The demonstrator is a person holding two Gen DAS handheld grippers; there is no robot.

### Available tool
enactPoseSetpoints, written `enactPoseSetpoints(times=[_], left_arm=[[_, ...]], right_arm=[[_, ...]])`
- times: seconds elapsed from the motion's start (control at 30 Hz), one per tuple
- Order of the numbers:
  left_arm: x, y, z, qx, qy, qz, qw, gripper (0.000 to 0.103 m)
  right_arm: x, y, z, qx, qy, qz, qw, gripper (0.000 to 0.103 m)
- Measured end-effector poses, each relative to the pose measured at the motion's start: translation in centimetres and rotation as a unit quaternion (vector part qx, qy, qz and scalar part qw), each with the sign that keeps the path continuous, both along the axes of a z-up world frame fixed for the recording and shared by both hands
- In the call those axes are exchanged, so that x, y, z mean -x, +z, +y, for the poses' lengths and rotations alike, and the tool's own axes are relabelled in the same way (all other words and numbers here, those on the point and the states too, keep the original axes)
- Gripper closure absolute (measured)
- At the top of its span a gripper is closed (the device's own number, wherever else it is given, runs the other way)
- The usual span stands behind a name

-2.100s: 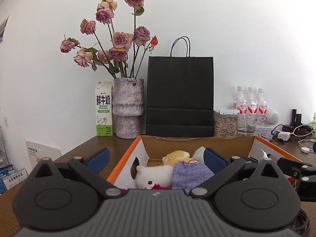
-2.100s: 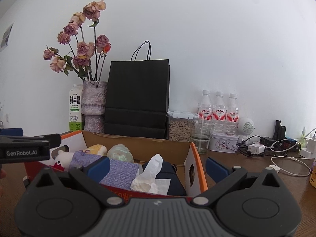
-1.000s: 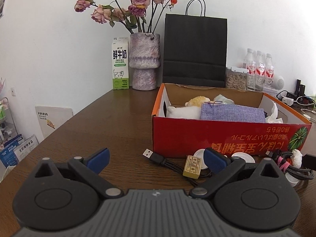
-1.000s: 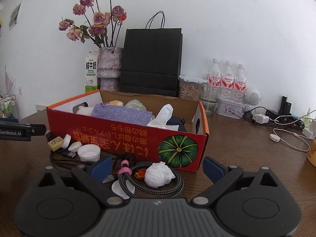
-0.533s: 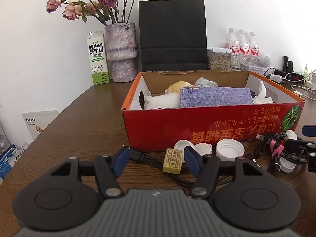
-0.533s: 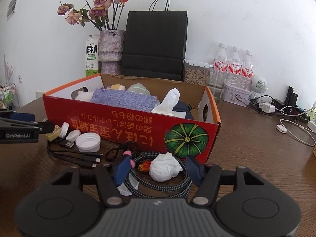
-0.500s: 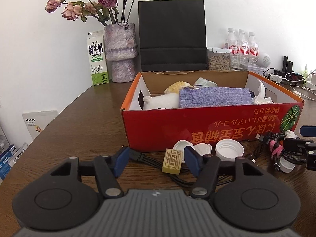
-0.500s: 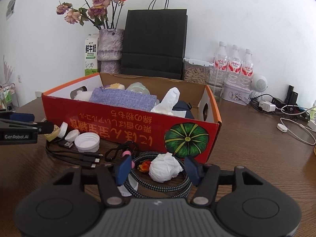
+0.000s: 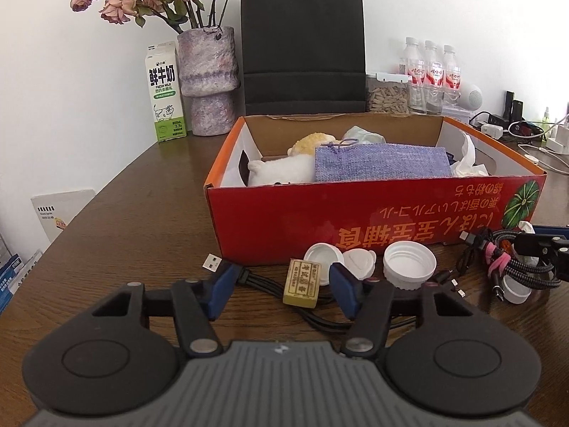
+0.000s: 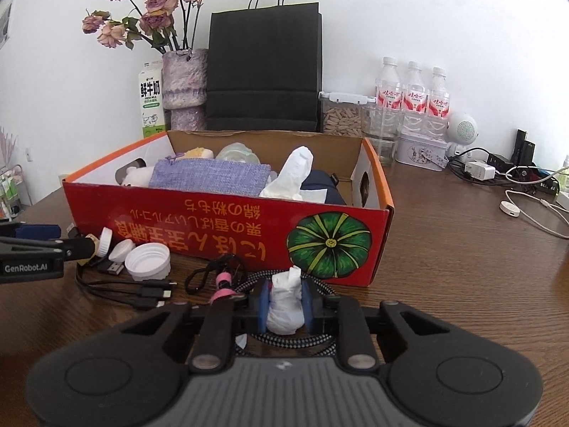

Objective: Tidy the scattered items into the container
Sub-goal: 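Grasp the second white tissue with the right tool while the left tool grasps the small gold block, then carry the gold block and tissue into the box and open both tools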

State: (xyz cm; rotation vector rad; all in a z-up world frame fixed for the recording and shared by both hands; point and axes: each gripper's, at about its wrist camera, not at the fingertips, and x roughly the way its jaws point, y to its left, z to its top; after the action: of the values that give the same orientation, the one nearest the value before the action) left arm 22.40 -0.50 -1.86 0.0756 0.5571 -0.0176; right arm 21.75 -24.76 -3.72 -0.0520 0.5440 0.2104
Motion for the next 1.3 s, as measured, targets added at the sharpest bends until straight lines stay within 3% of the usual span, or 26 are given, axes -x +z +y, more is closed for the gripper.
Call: enactPoseSetpoints(times=[0.17,0.23,0.27,0.47,0.8,0.97,1.3], left_arm=[[-0.5,-0.2,-0.2,0.004,-0.010,0.014,0.9998,0.058],[-0.5,-0.3,-0.2,0.005,-0.016,0.018,0.9997,0.078],[-0.5,-0.4,-0.4,0.004,-0.022,0.020,0.9995,0.080],[0.3,-0.2,-1.1,-0.017,-0.026,-0.003,0.9995,0.081],[2.5,0.8,-0.7,-0.012,0.000,-0.058,0.9983,0.081],[3.8,1.3,0.0,0.010,0.015,-0.079,0.9967,0.081],[2.8,6.0,-1.8,0.022,-0.014,-0.151,0.9882,0.081]], right_arm=[[0.4,0.2,0.0,0.000,0.000,-0.015,1.000,0.085],[0.6,0.3,0.1,0.002,0.001,-0.022,1.000,0.085],[0.7,0.4,0.2,0.003,0.002,-0.024,1.000,0.085],[1.2,0.5,0.3,0.003,0.001,-0.035,0.999,0.085],[2.1,0.9,0.0,0.000,-0.012,-0.063,0.998,0.085],[3.0,1.3,-0.3,-0.002,-0.021,-0.092,0.995,0.085],[1.1,4.7,0.9,-0.028,-0.003,-0.141,0.990,0.085]])
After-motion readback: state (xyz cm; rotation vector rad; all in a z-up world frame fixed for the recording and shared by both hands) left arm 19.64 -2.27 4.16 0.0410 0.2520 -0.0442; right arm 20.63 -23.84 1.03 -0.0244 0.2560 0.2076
